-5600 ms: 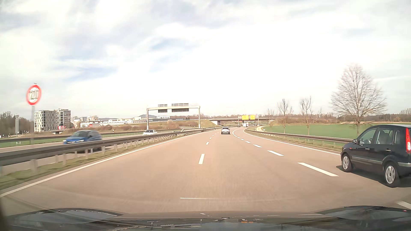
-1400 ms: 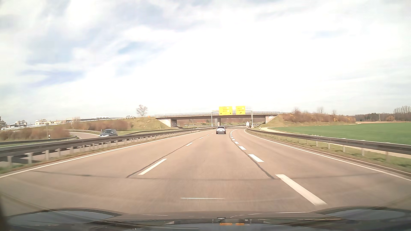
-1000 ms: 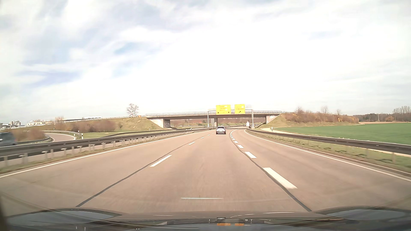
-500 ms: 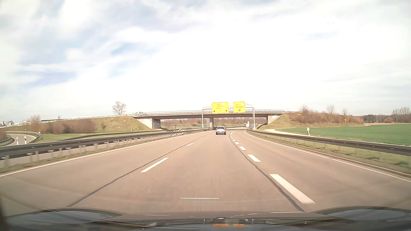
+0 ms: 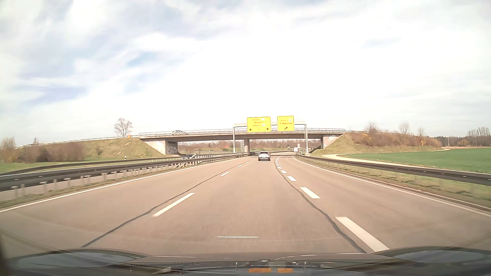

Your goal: Follow the waypoints while adhering to traffic rules and regulations

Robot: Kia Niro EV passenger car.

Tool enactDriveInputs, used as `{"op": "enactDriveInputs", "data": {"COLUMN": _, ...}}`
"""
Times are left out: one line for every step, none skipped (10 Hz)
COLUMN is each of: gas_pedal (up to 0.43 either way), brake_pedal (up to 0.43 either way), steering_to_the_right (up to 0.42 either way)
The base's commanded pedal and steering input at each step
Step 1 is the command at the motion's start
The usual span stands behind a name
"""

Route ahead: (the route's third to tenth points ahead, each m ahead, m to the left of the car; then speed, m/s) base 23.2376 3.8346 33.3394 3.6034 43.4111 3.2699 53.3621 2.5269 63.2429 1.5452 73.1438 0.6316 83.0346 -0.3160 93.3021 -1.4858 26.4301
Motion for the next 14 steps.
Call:
{"op": "enactDriveInputs", "data": {"gas_pedal": 0.177, "brake_pedal": 0.0, "steering_to_the_right": 0.009}}
{"op": "enactDriveInputs", "data": {"gas_pedal": 0.177, "brake_pedal": 0.0, "steering_to_the_right": 0.009}}
{"op": "enactDriveInputs", "data": {"gas_pedal": 0.177, "brake_pedal": 0.0, "steering_to_the_right": 0.009}}
{"op": "enactDriveInputs", "data": {"gas_pedal": 0.177, "brake_pedal": 0.0, "steering_to_the_right": 0.009}}
{"op": "enactDriveInputs", "data": {"gas_pedal": 0.177, "brake_pedal": 0.0, "steering_to_the_right": 0.009}}
{"op": "enactDriveInputs", "data": {"gas_pedal": 0.177, "brake_pedal": 0.0, "steering_to_the_right": 0.009}}
{"op": "enactDriveInputs", "data": {"gas_pedal": 0.177, "brake_pedal": 0.0, "steering_to_the_right": 0.008}}
{"op": "enactDriveInputs", "data": {"gas_pedal": 0.189, "brake_pedal": 0.0, "steering_to_the_right": 0.009}}
{"op": "enactDriveInputs", "data": {"gas_pedal": 0.197, "brake_pedal": 0.0, "steering_to_the_right": 0.009}}
{"op": "enactDriveInputs", "data": {"gas_pedal": 0.197, "brake_pedal": 0.0, "steering_to_the_right": 0.009}}
{"op": "enactDriveInputs", "data": {"gas_pedal": 0.197, "brake_pedal": 0.0, "steering_to_the_right": 0.008}}
{"op": "enactDriveInputs", "data": {"gas_pedal": 0.197, "brake_pedal": 0.0, "steering_to_the_right": 0.009}}
{"op": "enactDriveInputs", "data": {"gas_pedal": 0.22, "brake_pedal": 0.0, "steering_to_the_right": 0.008}}
{"op": "enactDriveInputs", "data": {"gas_pedal": 0.22, "brake_pedal": 0.0, "steering_to_the_right": 0.009}}
